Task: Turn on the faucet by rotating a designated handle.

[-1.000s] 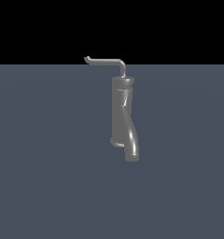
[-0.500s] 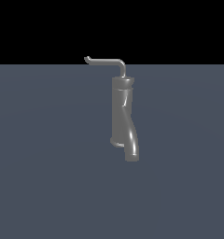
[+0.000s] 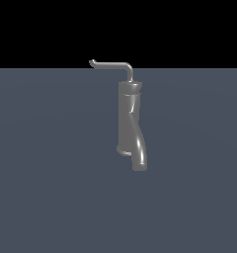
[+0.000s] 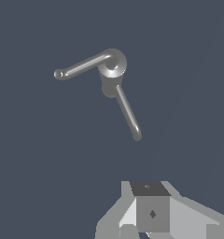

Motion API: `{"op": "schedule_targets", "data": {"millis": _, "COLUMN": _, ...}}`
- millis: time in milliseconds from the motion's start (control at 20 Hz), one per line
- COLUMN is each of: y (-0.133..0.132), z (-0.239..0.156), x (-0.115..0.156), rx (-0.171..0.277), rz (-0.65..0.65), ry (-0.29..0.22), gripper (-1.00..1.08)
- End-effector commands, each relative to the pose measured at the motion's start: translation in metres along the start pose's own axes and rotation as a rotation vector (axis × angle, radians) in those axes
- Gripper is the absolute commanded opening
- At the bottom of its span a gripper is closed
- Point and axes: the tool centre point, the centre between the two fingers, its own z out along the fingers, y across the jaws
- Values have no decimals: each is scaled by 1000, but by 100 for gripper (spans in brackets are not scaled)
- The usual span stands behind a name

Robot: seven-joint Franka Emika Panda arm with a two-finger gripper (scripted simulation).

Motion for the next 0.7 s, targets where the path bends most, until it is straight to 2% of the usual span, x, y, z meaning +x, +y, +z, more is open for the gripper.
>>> {"op": "schedule_targets", "data": {"millis": 0, "y": -7, "z": 5, "x": 11, "rx": 6, "rz": 62, "ry": -1, "gripper": -100}}
{"op": "schedule_targets", "data": {"millis": 650, "y": -42, "z": 36, "x": 66, "rx": 23, "rz": 382, "ry": -6, "gripper": -100}}
